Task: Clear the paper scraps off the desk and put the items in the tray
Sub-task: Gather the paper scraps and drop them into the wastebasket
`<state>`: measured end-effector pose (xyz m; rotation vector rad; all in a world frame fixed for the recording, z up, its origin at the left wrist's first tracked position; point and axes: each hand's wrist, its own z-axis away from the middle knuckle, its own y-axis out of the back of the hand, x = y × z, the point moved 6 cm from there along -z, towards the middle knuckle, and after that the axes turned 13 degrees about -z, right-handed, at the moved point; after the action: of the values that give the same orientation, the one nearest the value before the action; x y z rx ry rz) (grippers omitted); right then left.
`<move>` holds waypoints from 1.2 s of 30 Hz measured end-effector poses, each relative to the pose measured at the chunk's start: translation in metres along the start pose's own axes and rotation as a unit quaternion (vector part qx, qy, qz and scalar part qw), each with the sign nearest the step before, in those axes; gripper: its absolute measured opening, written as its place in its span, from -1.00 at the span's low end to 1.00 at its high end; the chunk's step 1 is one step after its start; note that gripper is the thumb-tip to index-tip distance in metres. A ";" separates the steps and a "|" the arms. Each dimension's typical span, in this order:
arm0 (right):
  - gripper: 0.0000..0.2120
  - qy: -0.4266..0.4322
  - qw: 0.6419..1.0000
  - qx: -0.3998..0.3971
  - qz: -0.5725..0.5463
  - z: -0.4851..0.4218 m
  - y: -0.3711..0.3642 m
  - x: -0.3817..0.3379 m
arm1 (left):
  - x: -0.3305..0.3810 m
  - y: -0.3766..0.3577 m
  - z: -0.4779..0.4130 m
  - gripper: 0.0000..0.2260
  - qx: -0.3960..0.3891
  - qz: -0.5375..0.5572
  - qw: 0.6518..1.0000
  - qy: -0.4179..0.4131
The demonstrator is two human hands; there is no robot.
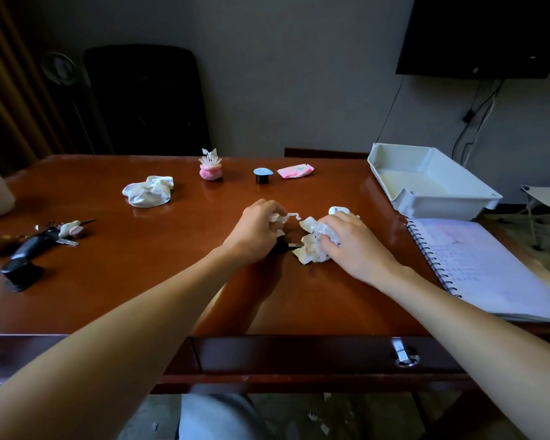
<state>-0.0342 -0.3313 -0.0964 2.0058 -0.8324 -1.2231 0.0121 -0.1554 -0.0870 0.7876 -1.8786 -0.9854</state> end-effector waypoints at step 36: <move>-0.60 -0.124 0.991 0.006 0.056 0.014 0.004 0.035 | 0.028 -0.029 -0.015 -0.69 -0.182 -0.068 0.981 0.000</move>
<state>-0.0348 -0.3640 -0.1160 1.8123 -1.0580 -1.4242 0.0173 -0.1973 -0.0960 0.6997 -1.5930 -1.3682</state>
